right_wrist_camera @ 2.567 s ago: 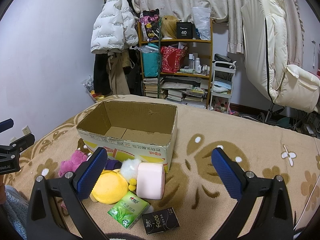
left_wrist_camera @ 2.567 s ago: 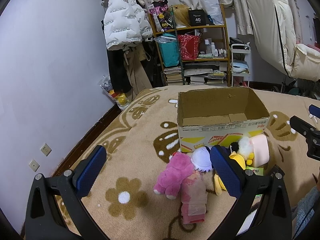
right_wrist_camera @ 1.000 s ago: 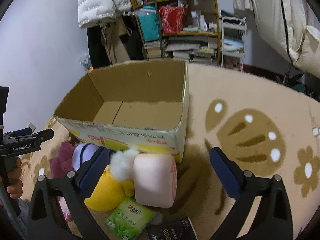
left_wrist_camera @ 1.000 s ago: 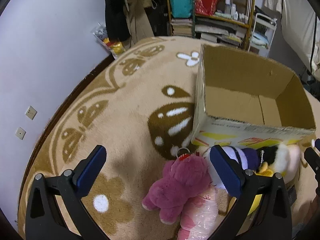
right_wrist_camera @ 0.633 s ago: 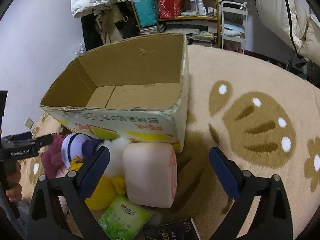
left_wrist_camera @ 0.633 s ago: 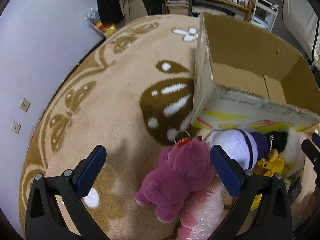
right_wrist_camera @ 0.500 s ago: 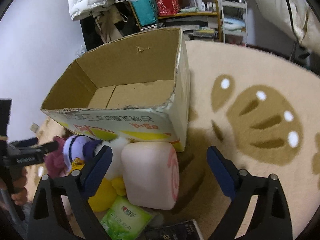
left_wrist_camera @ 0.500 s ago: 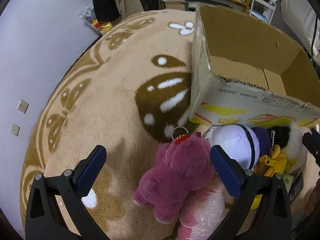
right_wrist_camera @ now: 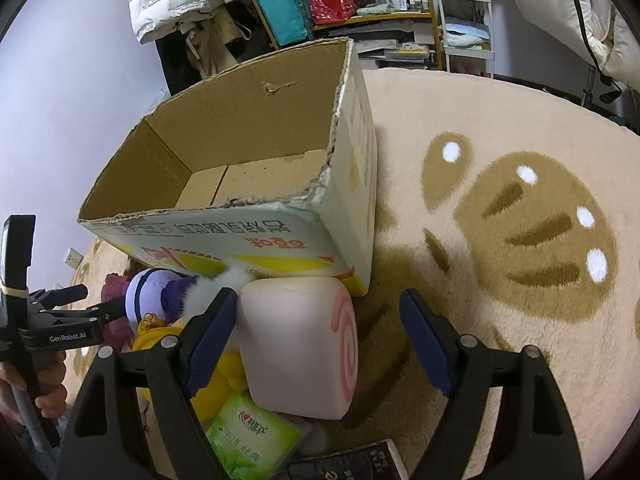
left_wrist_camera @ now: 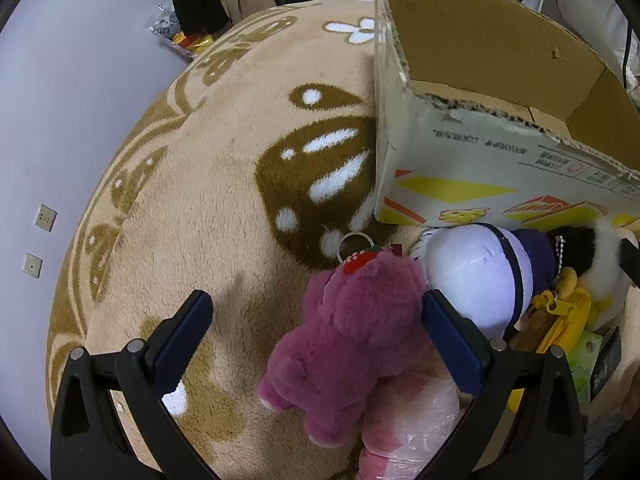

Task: Organize soft objects
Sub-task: 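Lower the left tool onto the pink bear while the right tool approaches the pink cushion, then close the left tool on the pink bear while the right tool grips the pink cushion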

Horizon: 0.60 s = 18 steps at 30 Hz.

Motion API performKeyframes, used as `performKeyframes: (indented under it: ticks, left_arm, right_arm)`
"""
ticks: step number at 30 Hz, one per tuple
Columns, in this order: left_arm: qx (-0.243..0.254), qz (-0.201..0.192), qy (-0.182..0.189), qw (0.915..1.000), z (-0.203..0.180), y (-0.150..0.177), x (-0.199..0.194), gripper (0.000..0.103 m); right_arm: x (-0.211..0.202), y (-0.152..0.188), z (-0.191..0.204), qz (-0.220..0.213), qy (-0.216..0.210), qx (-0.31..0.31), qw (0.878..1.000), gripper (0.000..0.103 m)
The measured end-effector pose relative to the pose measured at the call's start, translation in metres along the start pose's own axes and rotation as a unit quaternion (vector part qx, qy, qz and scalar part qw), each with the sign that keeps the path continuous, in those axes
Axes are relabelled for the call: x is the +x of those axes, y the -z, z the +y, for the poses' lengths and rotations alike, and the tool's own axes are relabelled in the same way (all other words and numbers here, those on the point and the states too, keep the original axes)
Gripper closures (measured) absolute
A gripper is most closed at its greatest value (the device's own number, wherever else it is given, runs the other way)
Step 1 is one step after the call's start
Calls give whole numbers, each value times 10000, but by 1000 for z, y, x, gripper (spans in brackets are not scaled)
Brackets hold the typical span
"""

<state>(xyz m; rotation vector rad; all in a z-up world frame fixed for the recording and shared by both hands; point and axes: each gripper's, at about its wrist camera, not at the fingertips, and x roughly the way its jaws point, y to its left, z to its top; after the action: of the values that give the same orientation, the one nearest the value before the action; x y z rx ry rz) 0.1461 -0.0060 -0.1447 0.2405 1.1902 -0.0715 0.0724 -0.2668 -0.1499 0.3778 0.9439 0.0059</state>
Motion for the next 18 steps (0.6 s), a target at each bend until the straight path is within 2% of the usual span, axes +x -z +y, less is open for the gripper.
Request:
performKeyframes:
  ticks: [2, 8, 11, 13, 15, 18]
  left_arm:
    - [45, -13, -27, 10000, -1, 0, -1, 1]
    - [144, -32, -73, 9999, -3, 1, -1, 1]
    - [141, -53, -88, 9998, -4, 3, -2, 1]
    - [138, -43, -50, 9999, -4, 4, -2, 4]
    - [118, -11, 71, 9999, -4, 5, -2, 12]
    - [96, -2, 174, 9998, -5, 6, -2, 14]
  right_arm:
    - [0, 1, 1, -16, 38, -86, 10000, 17]
    - [4, 3, 6, 132, -113, -231, 9996, 44]
    - [4, 4, 9, 141, -142, -299, 9994, 47]
    - [4, 4, 8, 152, -164, -274, 9994, 48]
    - [4, 4, 7, 156, -179, -231, 9995, 48]
    - [4, 5, 8, 164, -168, -225, 9995, 48]
